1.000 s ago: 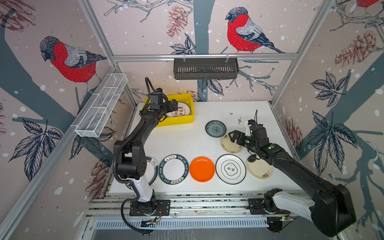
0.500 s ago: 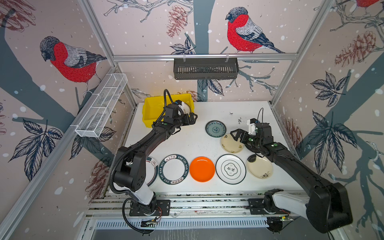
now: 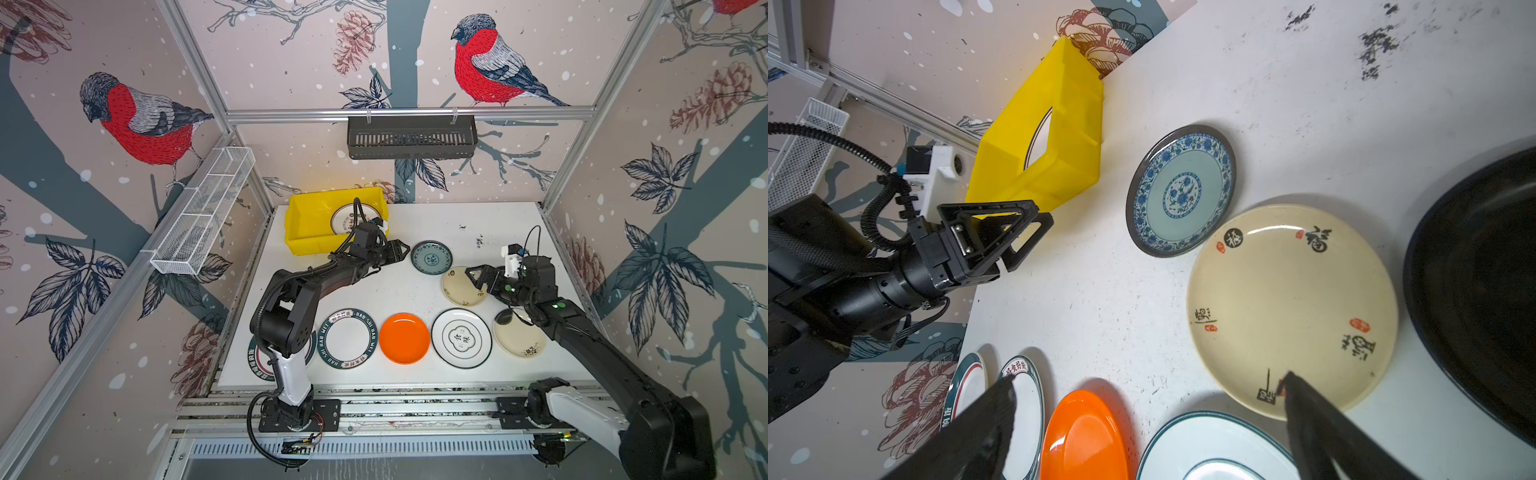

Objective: Place the plates into the plastic bin on the countertop
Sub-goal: 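Move the left gripper to the blue-and-white floral plate while the right shifts slightly, then close the left gripper on the rim of the blue floral plate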

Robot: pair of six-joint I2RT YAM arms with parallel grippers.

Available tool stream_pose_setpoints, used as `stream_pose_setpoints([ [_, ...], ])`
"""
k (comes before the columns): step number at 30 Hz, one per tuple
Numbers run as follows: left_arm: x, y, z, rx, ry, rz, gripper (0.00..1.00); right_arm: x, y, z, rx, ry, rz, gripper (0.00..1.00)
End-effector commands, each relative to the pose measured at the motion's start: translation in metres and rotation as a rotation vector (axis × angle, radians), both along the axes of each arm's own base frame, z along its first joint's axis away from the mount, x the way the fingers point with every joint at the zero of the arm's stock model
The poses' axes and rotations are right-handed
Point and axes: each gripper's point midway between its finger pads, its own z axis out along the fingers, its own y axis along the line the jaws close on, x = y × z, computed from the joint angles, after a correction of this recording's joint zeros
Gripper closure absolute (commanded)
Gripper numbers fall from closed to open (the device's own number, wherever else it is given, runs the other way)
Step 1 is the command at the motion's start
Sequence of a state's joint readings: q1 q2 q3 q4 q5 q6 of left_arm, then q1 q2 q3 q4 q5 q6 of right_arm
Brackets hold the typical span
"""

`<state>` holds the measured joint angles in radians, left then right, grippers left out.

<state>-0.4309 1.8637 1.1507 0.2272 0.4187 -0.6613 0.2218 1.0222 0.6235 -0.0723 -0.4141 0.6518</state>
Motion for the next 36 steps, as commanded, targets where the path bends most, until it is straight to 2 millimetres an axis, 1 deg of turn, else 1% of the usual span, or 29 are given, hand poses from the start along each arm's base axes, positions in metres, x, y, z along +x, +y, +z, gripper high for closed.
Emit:
stream_pose_setpoints([
  [1,0.007,-0.01,0.009,-0.074,-0.017,-0.002,0.4,-0.003,0.002,0.006,0.02,-0.018,0.015,0.0],
  [3,0.007,-0.014,0.004,-0.075,-0.009,-0.012,0.46,-0.005,0.002,0.006,0.02,-0.018,0.015,0.0],
  [7,0.007,-0.021,-0.008,-0.057,0.011,-0.026,0.52,-0.008,0.0,0.004,0.021,-0.014,0.013,0.0],
  [9,0.006,-0.024,-0.014,-0.047,0.02,-0.034,0.52,-0.008,-0.001,0.003,0.021,-0.013,0.01,0.0],
  [13,0.006,-0.028,-0.027,-0.022,0.047,-0.043,0.57,-0.008,0.0,0.003,0.024,-0.01,0.011,0.0],
  [16,0.006,-0.029,-0.034,-0.004,0.059,-0.05,0.58,-0.008,-0.001,0.002,0.023,-0.008,0.01,0.0],
  [26,0.005,-0.037,-0.047,0.027,0.074,-0.076,0.62,-0.011,-0.003,0.0,0.022,-0.003,-0.003,0.0],
  [36,0.004,-0.037,-0.066,0.104,0.1,-0.07,0.65,-0.012,-0.005,0.001,0.016,-0.004,-0.008,0.0],
])
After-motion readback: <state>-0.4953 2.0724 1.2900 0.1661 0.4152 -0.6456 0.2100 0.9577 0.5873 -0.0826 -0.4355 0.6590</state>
